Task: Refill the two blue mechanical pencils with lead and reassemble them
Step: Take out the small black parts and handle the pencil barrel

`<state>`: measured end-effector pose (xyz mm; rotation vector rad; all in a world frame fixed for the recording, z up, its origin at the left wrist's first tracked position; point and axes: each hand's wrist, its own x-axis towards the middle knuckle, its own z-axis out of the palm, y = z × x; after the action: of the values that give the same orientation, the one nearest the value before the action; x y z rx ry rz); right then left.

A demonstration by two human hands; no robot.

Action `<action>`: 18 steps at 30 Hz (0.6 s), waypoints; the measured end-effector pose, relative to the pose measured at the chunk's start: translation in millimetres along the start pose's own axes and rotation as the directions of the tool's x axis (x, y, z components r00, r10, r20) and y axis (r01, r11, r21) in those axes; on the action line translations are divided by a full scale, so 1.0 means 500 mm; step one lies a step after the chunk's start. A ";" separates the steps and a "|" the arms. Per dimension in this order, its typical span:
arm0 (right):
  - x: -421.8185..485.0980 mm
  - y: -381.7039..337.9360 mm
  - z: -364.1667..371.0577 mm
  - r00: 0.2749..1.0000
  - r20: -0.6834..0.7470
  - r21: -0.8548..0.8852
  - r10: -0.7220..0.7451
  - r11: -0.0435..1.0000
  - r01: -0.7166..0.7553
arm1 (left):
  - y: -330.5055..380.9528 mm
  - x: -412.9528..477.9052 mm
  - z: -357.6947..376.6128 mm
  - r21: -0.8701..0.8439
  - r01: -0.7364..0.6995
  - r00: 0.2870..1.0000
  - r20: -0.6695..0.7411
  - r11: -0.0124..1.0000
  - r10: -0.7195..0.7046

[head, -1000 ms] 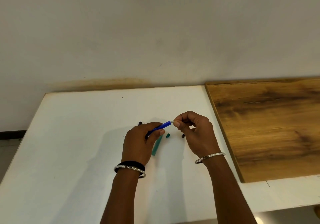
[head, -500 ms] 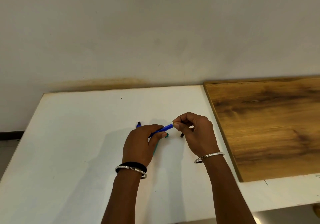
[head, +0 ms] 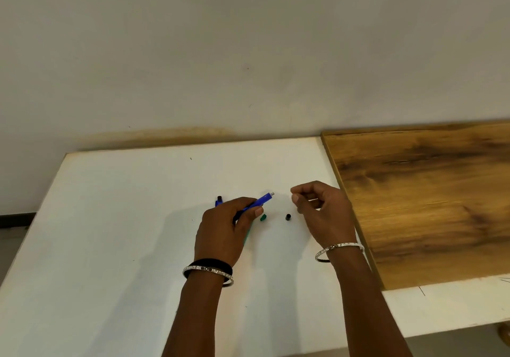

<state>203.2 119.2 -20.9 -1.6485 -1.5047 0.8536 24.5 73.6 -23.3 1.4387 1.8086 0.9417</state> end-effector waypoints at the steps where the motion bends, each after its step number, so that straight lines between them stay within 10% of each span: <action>1: 0.000 0.006 0.000 1.000 0.003 -0.052 0.025 0.998 -0.025 | -0.002 0.000 -0.001 0.001 0.006 1.000 -0.002 1.000 -0.006; 10: -0.005 0.018 0.024 0.986 0.133 -0.320 0.101 0.946 -0.053 | -0.005 0.001 0.000 0.009 0.027 1.000 0.011 1.000 -0.027; 18: -0.005 -0.022 0.015 0.976 0.192 0.408 0.102 0.897 -0.173 | -0.004 0.003 -0.003 0.009 0.029 0.999 0.029 1.000 -0.029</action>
<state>190.9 117.9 -15.2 -1.3947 -1.2054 1.3221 21.8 74.5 -24.1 1.4209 1.8095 0.8952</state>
